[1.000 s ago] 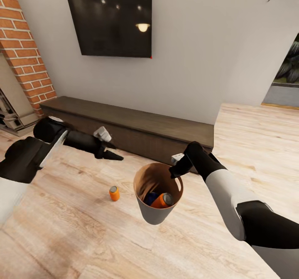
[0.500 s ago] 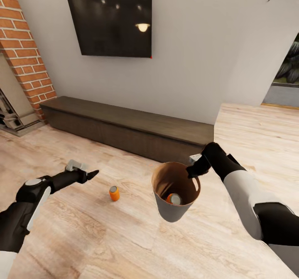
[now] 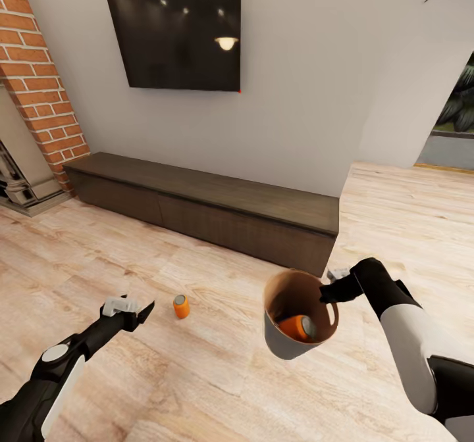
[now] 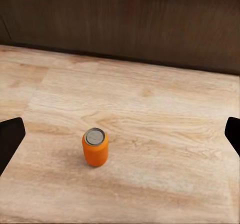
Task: Put the three can of soda from the living room inside the tash can in the kitchen.
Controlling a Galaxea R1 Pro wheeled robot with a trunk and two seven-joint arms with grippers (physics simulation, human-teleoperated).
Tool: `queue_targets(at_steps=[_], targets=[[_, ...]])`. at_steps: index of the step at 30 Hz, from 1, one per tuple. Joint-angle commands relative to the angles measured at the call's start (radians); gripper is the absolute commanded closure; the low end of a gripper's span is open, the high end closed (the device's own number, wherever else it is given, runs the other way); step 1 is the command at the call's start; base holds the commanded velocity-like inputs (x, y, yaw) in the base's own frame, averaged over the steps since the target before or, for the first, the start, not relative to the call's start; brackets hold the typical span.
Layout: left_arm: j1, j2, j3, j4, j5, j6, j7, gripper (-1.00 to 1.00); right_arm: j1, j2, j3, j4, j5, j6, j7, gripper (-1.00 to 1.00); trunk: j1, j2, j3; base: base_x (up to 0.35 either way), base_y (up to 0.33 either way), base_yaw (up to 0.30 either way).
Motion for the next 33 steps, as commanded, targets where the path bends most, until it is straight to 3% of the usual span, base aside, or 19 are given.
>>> queue_targets(at_steps=[1,7,17,33], targets=[[0.003,0.0,0.001,0.002,0.001,-0.001,0.0,-1.0,0.006,0.0,-0.01,0.0,-0.019,0.001,-0.002,1.0,0.0,0.0,0.0,0.005,0.005,0.0],[0.011,-0.002,0.006,0.07,0.007,-0.027,0.002,-1.0,0.028,0.006,-0.035,-0.001,-0.019,-0.032,-0.031,1.0,0.0,0.0,0.0,0.112,0.129,0.0],[0.012,-0.003,0.005,0.09,0.007,-0.034,0.002,-1.0,0.032,0.037,-0.038,0.004,-0.018,-0.03,-0.039,1.0,0.0,0.0,-0.001,0.208,0.239,-0.02],[0.012,-0.003,0.004,0.09,0.007,-0.035,0.002,-1.0,0.033,0.032,-0.051,0.002,-0.019,-0.025,-0.041,1.0,0.0,0.0,-0.003,0.222,0.235,-0.216]])
